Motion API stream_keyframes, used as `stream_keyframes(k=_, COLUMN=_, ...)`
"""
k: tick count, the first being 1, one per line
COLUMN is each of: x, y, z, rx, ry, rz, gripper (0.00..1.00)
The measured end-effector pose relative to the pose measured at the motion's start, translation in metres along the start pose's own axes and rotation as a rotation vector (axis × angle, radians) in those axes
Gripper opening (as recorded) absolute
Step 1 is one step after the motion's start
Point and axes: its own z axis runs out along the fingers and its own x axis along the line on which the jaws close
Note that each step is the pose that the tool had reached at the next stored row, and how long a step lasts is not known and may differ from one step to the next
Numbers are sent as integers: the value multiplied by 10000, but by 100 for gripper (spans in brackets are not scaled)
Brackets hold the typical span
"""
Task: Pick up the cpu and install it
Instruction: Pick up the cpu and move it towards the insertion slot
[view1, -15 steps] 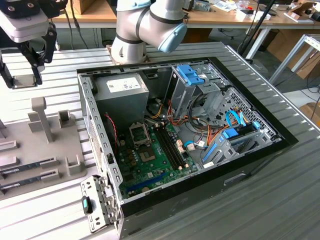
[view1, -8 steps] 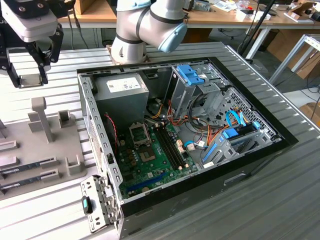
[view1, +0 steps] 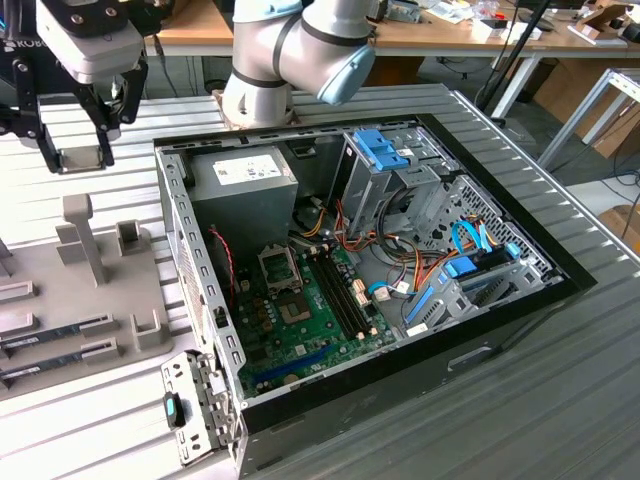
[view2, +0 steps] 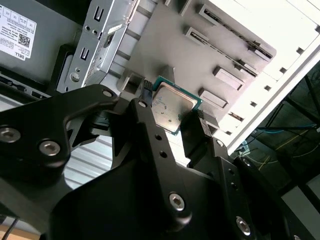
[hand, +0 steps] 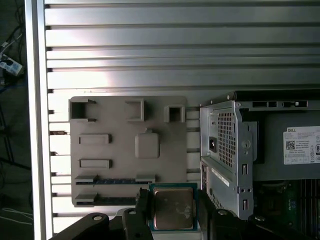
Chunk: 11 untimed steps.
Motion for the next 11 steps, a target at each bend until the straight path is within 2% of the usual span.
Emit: stream_keyframes(k=11, x=-184, y=5, z=7, rx=0, ry=0, rz=0, gripper=47)
